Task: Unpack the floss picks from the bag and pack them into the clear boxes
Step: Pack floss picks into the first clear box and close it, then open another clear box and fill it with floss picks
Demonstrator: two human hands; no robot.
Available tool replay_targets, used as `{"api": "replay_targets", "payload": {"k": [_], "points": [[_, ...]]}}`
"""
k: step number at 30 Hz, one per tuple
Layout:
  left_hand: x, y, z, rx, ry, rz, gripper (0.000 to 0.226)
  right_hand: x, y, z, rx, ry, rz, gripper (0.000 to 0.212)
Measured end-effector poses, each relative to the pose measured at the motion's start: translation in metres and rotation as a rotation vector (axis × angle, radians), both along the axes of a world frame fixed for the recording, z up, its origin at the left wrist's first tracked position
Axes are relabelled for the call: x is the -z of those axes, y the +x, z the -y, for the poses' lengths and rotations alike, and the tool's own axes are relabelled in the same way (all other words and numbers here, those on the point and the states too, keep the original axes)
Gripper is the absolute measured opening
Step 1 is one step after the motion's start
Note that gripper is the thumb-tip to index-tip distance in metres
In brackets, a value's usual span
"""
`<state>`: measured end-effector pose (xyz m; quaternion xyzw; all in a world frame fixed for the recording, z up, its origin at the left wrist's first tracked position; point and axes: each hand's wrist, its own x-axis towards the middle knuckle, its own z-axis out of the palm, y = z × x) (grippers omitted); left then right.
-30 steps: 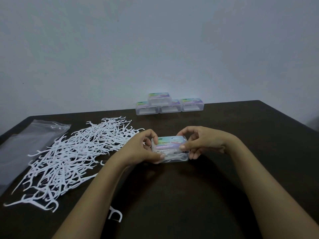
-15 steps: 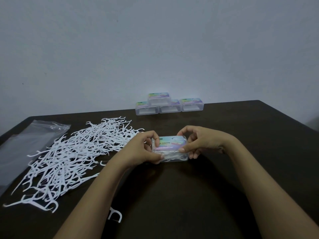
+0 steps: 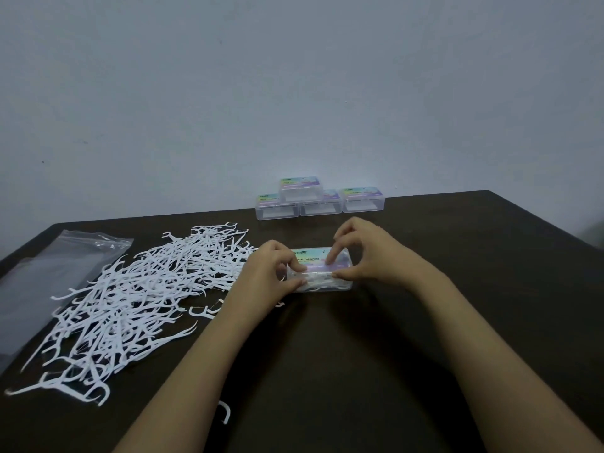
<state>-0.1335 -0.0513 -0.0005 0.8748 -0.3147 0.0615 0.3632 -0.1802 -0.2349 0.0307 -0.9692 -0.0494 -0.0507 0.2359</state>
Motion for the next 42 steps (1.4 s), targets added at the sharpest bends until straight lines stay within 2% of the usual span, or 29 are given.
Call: {"api": "replay_targets", "payload": {"k": [3, 7, 14, 22, 26, 32, 36, 42], "points": [[0.001, 0.000, 0.001, -0.038, 0.027, 0.050, 0.008, 0.001, 0.002, -0.009, -0.037, -0.217, 0.081, 0.021], [0.001, 0.000, 0.004, -0.031, 0.052, 0.101, 0.010, 0.004, 0.004, -0.016, -0.090, -0.308, 0.131, 0.026], [0.004, 0.004, 0.005, -0.005, 0.088, 0.150, 0.011, 0.008, 0.004, -0.015, -0.090, -0.198, 0.147, 0.024], [0.003, 0.005, 0.007, -0.021, 0.267, 0.173, 0.020, 0.022, -0.001, -0.015, -0.060, -0.202, 0.230, 0.024], [0.000, 0.005, 0.016, -0.044, 0.369, 0.201, 0.029, 0.029, 0.004, -0.015, 0.064, -0.289, 0.264, 0.027], [0.000, 0.016, 0.035, 0.022, 0.563, 0.159, 0.054, 0.033, 0.016, -0.003, 0.280, -0.402, 0.251, 0.021], [-0.008, 0.044, 0.045, -0.050, 0.522, 0.183, 0.051, 0.030, 0.027, 0.026, 0.417, -0.412, 0.179, 0.024], [-0.017, 0.092, 0.068, -0.182, 0.415, 0.244, 0.051, 0.039, 0.041, 0.067, 0.562, -0.196, 0.205, 0.030]]}}
